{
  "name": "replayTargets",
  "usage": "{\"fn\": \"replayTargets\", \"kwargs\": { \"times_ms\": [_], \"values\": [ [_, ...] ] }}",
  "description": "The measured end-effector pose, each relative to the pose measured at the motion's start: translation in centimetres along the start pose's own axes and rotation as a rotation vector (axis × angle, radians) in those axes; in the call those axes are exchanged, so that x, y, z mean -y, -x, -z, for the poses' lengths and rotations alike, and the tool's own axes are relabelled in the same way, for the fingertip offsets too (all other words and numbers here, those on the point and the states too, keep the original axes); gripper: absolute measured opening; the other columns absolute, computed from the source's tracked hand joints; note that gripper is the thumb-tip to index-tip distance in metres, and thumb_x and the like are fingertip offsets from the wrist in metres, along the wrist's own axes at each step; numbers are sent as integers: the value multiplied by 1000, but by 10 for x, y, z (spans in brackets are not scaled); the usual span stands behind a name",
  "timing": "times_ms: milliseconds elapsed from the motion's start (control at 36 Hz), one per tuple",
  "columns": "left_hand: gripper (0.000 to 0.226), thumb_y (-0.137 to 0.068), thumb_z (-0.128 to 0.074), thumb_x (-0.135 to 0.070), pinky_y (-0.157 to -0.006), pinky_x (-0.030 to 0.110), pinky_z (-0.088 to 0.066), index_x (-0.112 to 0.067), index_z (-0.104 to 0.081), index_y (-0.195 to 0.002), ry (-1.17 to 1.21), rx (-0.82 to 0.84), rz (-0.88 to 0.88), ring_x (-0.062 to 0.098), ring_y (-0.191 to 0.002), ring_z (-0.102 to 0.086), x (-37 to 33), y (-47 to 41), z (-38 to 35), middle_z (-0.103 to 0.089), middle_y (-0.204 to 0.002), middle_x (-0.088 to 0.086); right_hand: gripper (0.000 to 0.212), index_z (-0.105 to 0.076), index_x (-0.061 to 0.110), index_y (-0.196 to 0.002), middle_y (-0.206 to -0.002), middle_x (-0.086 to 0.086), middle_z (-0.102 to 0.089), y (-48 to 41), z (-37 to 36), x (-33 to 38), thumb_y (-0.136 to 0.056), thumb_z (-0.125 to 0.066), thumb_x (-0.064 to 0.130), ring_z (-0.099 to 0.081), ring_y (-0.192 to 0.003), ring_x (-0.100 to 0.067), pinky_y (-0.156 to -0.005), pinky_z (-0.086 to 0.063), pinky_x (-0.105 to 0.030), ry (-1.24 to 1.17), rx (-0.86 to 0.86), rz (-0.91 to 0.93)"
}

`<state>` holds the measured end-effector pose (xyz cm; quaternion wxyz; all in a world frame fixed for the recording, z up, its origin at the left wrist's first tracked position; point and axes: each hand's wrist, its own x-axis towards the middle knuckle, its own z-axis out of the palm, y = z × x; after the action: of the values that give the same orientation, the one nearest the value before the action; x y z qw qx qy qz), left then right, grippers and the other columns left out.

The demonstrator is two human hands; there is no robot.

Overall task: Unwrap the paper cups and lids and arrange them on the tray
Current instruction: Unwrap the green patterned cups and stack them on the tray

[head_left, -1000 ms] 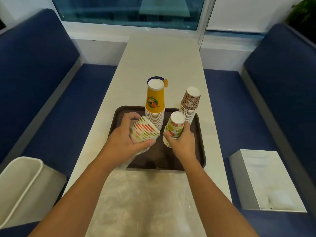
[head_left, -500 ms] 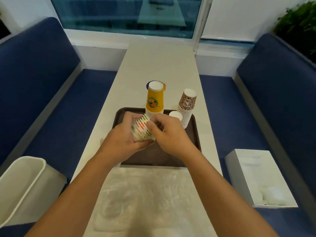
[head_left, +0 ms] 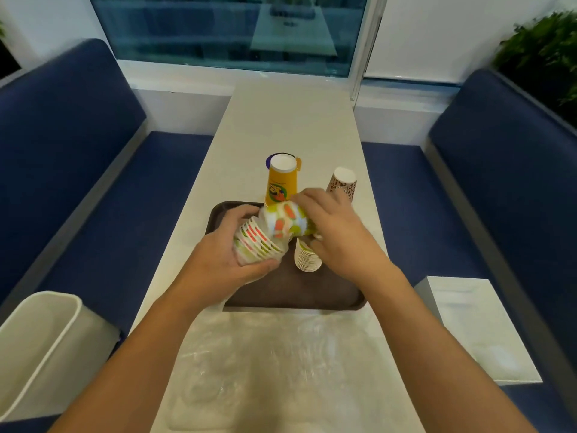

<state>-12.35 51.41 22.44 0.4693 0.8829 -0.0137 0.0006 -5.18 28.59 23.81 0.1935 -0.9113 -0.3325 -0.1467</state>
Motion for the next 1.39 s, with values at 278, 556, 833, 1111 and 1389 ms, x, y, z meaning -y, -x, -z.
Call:
{"fn": "replayTargets", "kwargs": {
  "times_ms": [278, 556, 833, 1111, 1389],
  "values": [
    [86, -69, -94, -45, -78, 14, -58, -44, -32, -130, 24, -8, 127, 8, -108, -64, 12, -19, -16, -51, -119, -29, 80, -37, 37, -145, -137, 6, -54, 13, -70, -33, -81, -84, 48, -54, -129, -17, -105, -53, -46, -495, -236, -811],
    [85, -73, -92, -44, -72, 5, -50, -46, -32, -133, -43, 37, 132, 2, -107, -60, 21, -28, -19, -48, -119, -32, 84, -31, 35, -150, -155, 6, -37, 22, -100, -32, -84, -82, 44, -34, -144, -20, -113, -39, -41, -328, -197, -858],
    [79, -68, -81, -59, -86, 23, -60, -47, -39, -134, -58, 34, 41, 7, -103, -66, 6, -16, -9, -60, -118, -24, 24, -73, 19, -104, -100, 7, -70, -4, -26, 42, -105, -56, 37, -64, -94, -10, -84, -57, -41, -572, 52, -411],
    [75, -73, -90, -53, -83, 29, -63, -50, -43, -131, -60, -7, -49, 9, -101, -69, 0, 3, 3, -65, -115, -22, 20, -58, 18, -93, -89, 8, -59, -5, -10, 52, -108, -51, 28, -57, -84, -5, -69, -46, -23, -537, -37, -345],
    [72, -70, -91, -51, -82, 18, -58, -51, -50, -129, 65, -9, -45, -2, -105, -67, -8, 5, 7, -66, -113, -29, 75, -39, 26, -153, -161, 6, -23, -5, 25, 38, -90, -66, -2, -36, -140, -18, -112, -41, -30, -180, 323, 89]
  ]
}}
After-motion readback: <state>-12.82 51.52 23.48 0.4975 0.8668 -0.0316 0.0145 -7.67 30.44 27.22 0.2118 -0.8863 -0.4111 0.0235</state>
